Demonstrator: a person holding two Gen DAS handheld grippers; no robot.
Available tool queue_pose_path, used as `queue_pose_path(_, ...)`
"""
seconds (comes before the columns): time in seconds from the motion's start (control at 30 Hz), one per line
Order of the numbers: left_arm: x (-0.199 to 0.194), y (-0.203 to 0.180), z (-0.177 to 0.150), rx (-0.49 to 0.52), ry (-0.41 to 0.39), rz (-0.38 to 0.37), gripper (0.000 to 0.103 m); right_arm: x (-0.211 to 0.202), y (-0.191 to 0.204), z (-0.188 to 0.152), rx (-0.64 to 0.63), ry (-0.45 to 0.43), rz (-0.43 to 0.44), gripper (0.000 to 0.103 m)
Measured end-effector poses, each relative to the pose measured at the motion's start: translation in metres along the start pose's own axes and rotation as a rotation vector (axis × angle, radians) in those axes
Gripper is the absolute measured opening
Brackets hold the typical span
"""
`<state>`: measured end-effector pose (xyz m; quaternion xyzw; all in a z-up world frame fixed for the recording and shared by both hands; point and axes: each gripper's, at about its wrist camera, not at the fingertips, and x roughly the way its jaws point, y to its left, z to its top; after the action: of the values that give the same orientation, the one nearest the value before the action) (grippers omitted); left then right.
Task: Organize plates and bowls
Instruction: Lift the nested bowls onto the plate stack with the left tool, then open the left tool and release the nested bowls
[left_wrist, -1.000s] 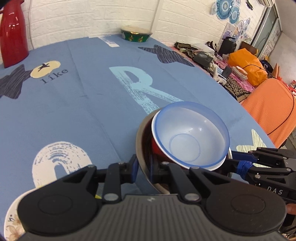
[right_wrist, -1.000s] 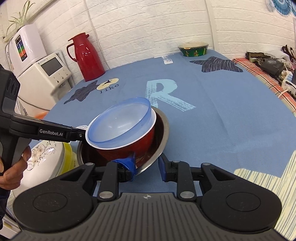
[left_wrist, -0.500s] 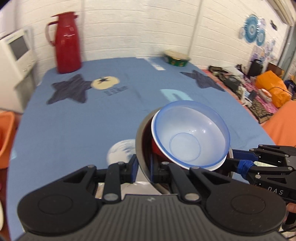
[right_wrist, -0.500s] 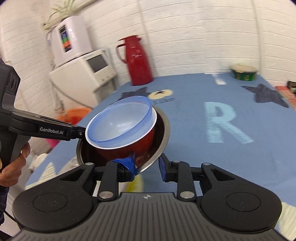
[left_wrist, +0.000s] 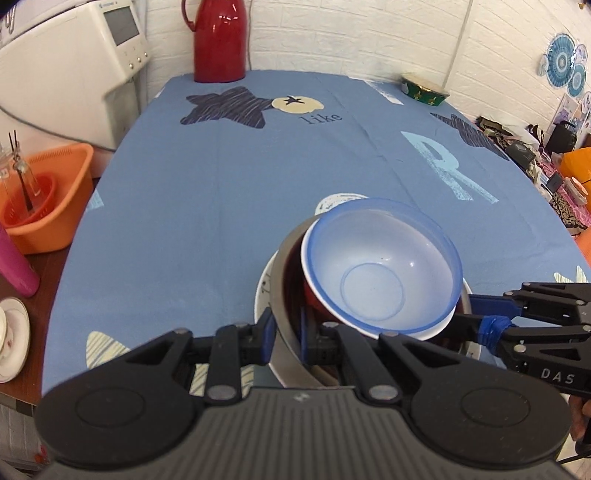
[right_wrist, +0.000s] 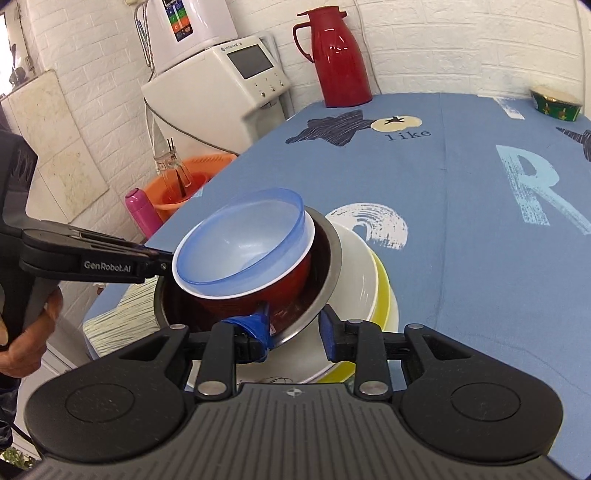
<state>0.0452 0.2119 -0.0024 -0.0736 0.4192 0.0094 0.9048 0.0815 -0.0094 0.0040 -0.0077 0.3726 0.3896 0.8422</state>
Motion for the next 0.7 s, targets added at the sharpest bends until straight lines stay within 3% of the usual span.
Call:
queue_pose_path(0.17,0.002,-0.001,-0.005,-0.005,-0.027,0.011,0.004,-0.001,0.0,0.002,-0.001,0.013,-0.001,0.015)
queue_pose_path(0.23,-0.001,-0.003,-0.008,0.013,-0.048,0.05,0.023,-0.002,0.0,0.003,-0.004,0.022,-0.009,0.015)
queue_pose_path(0.3,-0.004,-0.002,-0.008,0.015,-0.078,0.09,0.059,-0.005,-0.003,0.002,0.004,0.018,-0.033,0.016)
queue_pose_path(0.33,-0.007,0.0,-0.008,0.006,-0.097,0.088,0.063,-0.008,-0.005,0.001,0.009,0.011,-0.046,0.017)
queue_pose_path(0.47,-0.019,0.007,-0.004,-0.043,-0.141,0.027,0.066,-0.025,-0.018,-0.001,0.069,-0.037,-0.066,0.019)
queue_pose_path(0.7,-0.026,-0.01,0.013,-0.056,-0.192,-0.005,0.067,-0.027,-0.024,-0.004,0.129,-0.037,-0.023,0.021)
